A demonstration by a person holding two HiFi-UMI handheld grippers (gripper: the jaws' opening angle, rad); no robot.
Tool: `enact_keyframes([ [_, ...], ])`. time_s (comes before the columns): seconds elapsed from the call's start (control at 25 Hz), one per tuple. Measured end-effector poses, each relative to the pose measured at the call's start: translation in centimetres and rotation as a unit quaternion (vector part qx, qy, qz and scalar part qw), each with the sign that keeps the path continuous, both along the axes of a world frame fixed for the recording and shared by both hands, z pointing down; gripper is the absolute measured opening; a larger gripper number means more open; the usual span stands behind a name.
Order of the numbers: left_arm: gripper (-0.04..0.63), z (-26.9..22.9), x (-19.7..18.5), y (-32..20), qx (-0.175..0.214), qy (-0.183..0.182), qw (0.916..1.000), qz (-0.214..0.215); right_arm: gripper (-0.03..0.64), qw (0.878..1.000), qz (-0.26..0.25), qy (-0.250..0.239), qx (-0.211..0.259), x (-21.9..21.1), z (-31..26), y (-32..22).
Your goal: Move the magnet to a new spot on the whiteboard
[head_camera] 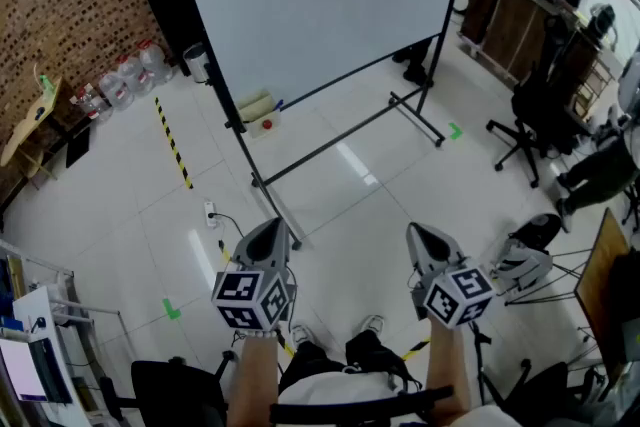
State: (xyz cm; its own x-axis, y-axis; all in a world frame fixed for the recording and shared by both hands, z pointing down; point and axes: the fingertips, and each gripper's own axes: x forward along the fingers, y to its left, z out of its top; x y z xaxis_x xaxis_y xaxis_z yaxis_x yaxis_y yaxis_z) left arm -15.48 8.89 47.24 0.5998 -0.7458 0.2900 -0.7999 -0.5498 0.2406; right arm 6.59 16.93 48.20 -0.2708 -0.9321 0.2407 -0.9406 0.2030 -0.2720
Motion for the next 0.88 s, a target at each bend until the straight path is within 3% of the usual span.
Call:
enact_keyframes([
  [0.36,-0.009,1.9,4.7,-2.1,-0.003,-0.012,0.9997,-0.019,0.012,1.0,-0.014,-0.012,-0.005,5.2,2.4,-1.8],
  [0.68,-0.009,1.1,6.9,-2.7,0.013,-0.015,0.9986,-0.049,0.012,0.999,-0.05,-0.008,0.008,7.7,2.1,-3.9],
  [0.88,-0.009,0.8,7.6,-6.1,0.022,-0.02,0.9981,-0.053,0.012,0.999,-0.049,-0.007,0.017,8.1,2.0,-7.1],
])
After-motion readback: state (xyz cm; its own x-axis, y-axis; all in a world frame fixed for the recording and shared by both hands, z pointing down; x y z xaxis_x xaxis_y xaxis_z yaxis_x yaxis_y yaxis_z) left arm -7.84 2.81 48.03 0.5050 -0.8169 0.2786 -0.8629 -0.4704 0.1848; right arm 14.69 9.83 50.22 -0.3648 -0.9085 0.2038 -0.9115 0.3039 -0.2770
